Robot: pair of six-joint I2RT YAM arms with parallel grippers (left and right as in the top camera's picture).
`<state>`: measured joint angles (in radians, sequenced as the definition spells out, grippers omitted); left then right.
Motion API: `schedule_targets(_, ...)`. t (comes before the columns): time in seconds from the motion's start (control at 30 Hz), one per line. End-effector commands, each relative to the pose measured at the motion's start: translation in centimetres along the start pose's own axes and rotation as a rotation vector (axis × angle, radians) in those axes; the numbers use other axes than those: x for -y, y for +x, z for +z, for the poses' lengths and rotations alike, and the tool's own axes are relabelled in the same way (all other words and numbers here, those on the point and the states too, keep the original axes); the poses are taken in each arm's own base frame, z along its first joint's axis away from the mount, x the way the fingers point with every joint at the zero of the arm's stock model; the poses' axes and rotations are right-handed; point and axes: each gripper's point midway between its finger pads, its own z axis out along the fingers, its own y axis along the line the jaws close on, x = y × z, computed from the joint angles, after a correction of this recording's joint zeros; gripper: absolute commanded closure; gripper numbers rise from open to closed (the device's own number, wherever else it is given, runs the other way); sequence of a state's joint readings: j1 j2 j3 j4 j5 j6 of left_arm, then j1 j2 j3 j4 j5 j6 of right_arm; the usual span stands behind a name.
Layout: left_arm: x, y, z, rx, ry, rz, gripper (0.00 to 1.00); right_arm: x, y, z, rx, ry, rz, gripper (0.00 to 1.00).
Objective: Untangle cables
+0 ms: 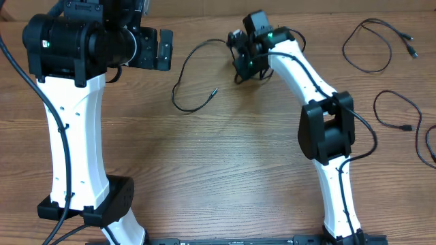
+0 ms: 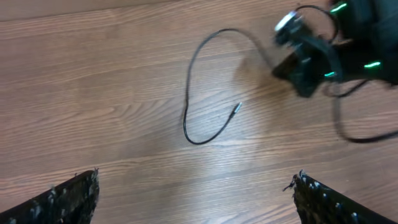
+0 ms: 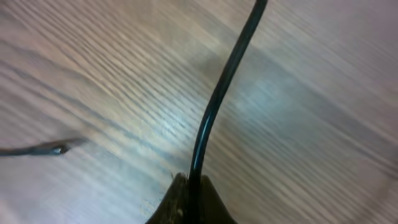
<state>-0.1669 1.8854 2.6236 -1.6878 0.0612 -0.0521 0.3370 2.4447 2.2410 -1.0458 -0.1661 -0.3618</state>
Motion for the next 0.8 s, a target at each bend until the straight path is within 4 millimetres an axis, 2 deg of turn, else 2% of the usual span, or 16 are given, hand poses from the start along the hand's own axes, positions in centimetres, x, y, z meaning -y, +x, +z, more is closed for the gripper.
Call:
schedule_targets(0.0, -2.0, 0.0, 1.1, -0.026, -0.060, -0.022, 0.00, 2.2, -5.8, -12.6, 0.246, 0.113, 0.046, 0.96)
schedule_targets(0.1, -2.9, 0.1, 2.7, -0.062, -0.052, -0.051, 0.01, 2.7, -6.9, -18.3, 0.327, 0.175, 0.046, 0.96)
schedule_targets(0.2, -2.6, 0.3, 5.2, -0.119, 0.025, -0.054, 0.00, 3.4, -7.6, -23.7, 0.410, 0.270, 0.068, 0.96)
schedule_targets(0.3, -1.0, 0.7, 8.4, -0.188, 0.150, -0.030, 0.00, 3.4, -8.1, -28.8, 0.500, 0.351, 0.068, 0.96)
schedule_targets(0.47, 3.0, 2.4, 14.3, -0.332, 0.298, 0.027, 0.00, 3.3, -8.1, -36.3, 0.634, 0.465, 0.079, 0.96)
schedule_targets(0.53, 4.7, 3.5, 16.6, -0.390, 0.316, 0.075, 0.00, 3.1, -7.5, -39.0, 0.672, 0.507, 0.097, 0.96)
schedule_targets(0.63, 7.3, 5.1, 18.8, -0.454, 0.340, 0.145, 0.00, 3.7, -6.0, -42.2, 0.694, 0.599, 0.151, 0.96)
schedule_targets(0.7, 8.8, 5.9, 19.6, -0.477, 0.343, 0.191, 0.00, 4.3, -4.5, -43.5, 0.677, 0.661, 0.207, 0.96)
schedule_targets(0.77, 10.1, 6.1, 19.9, -0.475, 0.337, 0.229, 0.00, 4.7, -2.6, -43.8, 0.639, 0.697, 0.285, 0.96)
